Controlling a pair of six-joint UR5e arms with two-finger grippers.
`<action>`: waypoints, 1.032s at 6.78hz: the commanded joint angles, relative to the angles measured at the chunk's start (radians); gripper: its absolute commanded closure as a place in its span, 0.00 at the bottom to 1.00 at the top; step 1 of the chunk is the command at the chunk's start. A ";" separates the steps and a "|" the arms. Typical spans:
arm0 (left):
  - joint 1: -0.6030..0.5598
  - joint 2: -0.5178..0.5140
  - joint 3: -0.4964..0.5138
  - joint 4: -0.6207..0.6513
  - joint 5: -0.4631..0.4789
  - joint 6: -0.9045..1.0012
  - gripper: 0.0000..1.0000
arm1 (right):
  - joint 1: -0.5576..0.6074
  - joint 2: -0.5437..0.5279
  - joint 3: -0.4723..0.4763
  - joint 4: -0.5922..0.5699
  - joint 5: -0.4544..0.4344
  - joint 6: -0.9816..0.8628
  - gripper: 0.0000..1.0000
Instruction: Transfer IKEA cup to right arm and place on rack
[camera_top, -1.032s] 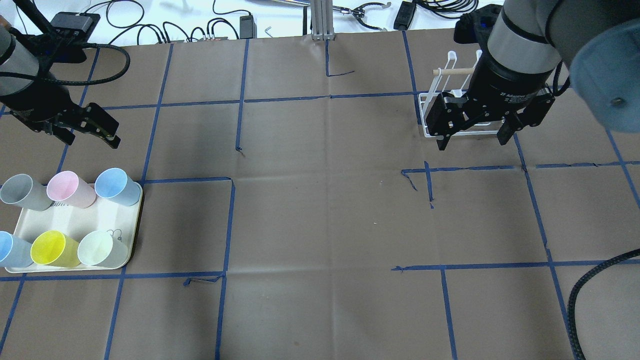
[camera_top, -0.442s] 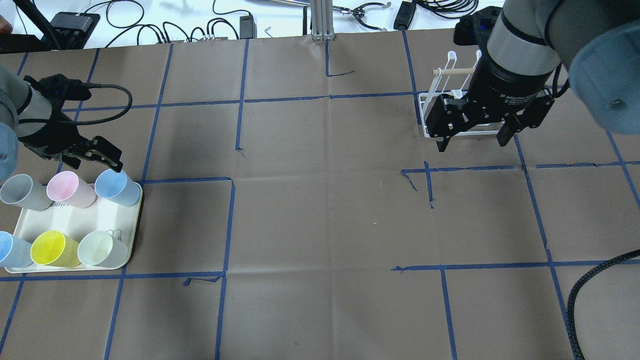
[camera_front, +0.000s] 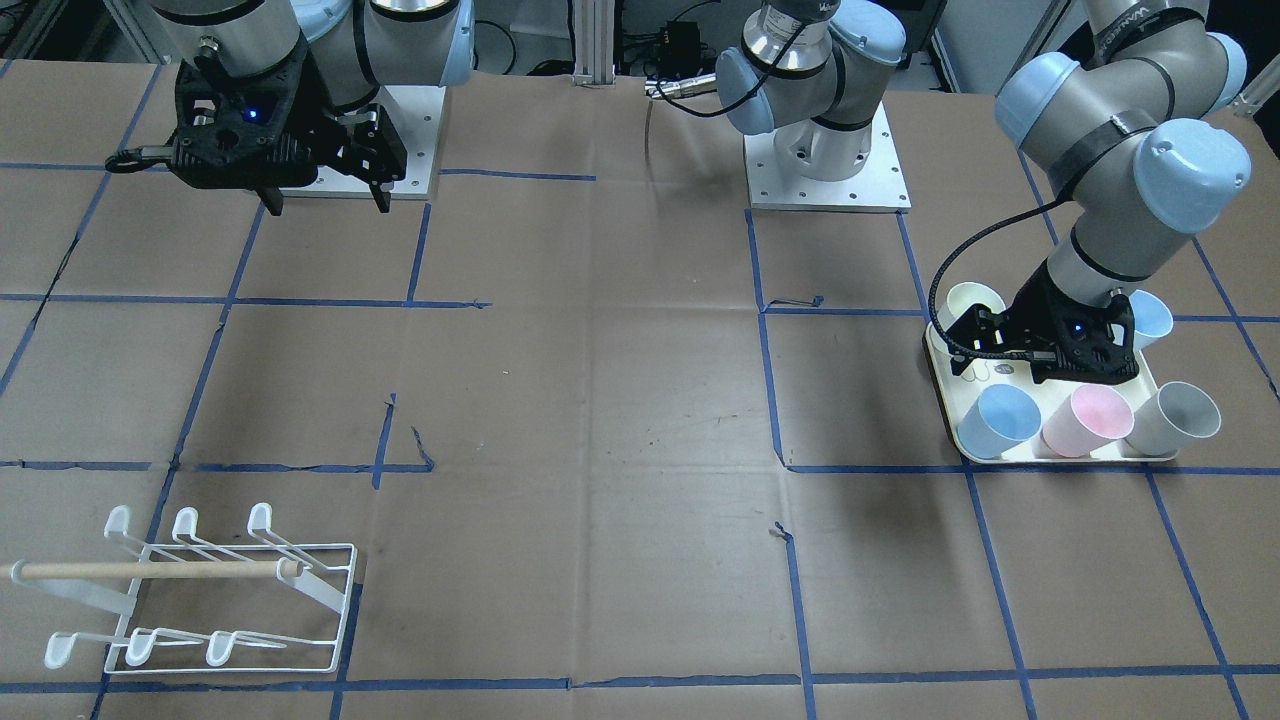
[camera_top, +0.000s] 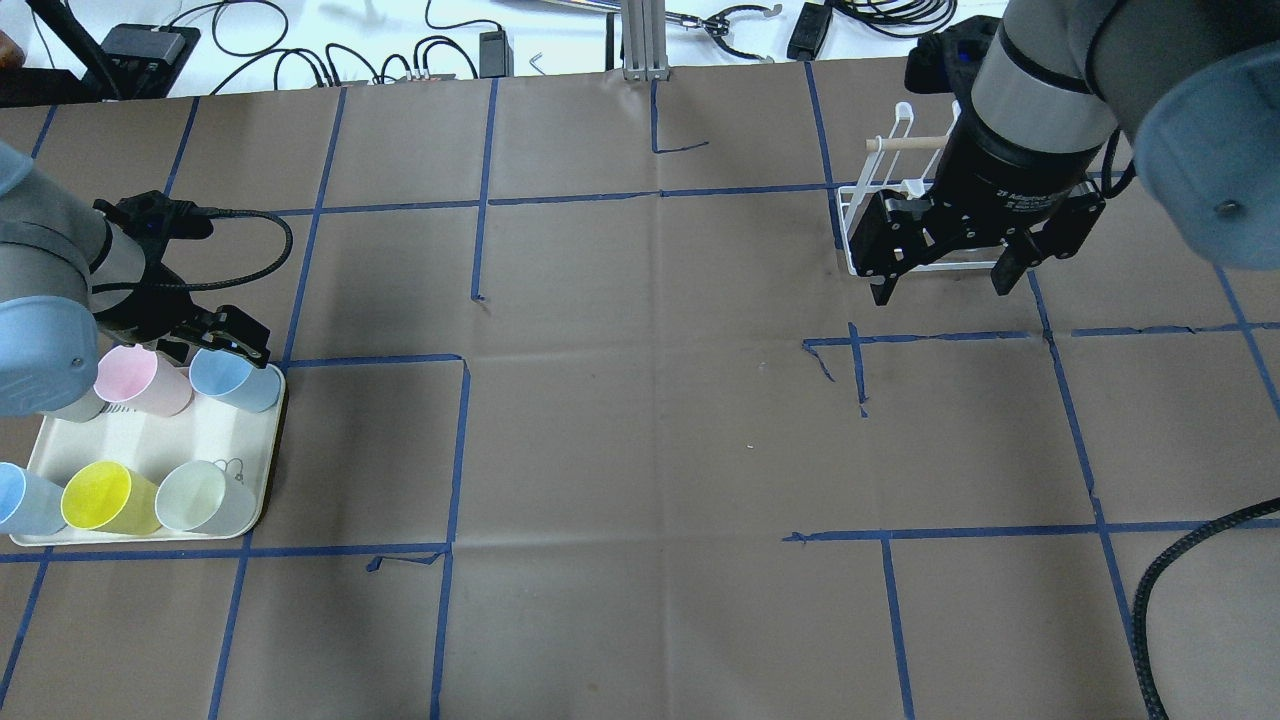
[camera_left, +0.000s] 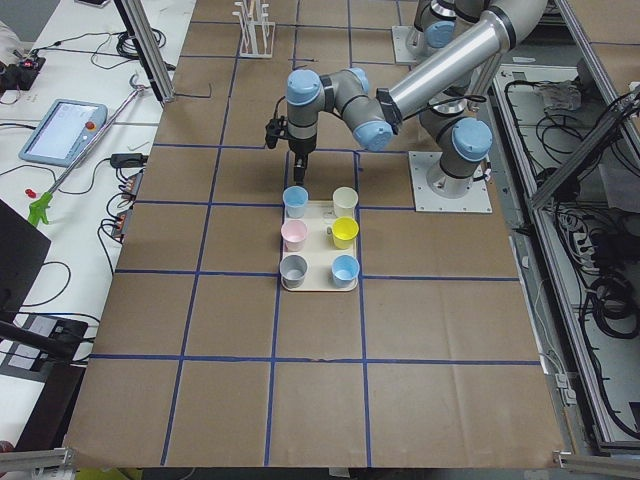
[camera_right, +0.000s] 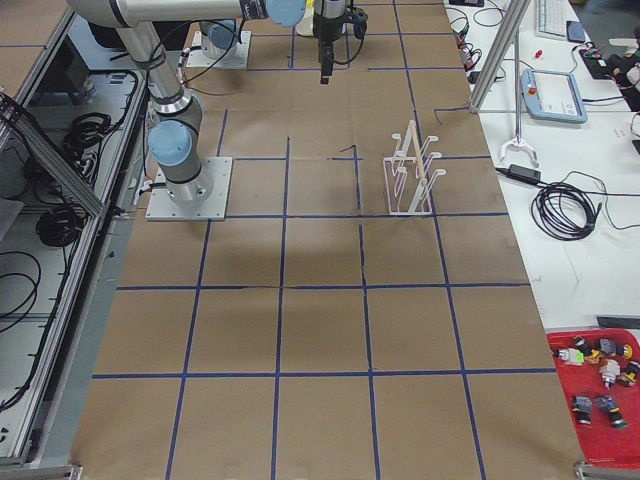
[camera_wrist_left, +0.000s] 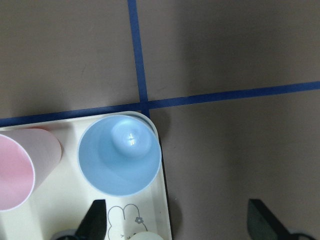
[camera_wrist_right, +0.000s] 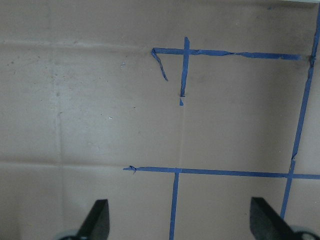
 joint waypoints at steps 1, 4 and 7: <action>0.003 -0.053 -0.006 0.037 0.000 -0.002 0.02 | 0.001 0.000 0.000 0.000 0.001 0.001 0.00; 0.028 -0.113 -0.010 0.089 -0.003 -0.002 0.02 | 0.001 0.000 0.000 0.000 0.003 0.000 0.00; 0.025 -0.131 -0.019 0.091 -0.005 -0.005 0.03 | 0.001 0.000 0.000 0.002 0.004 0.000 0.00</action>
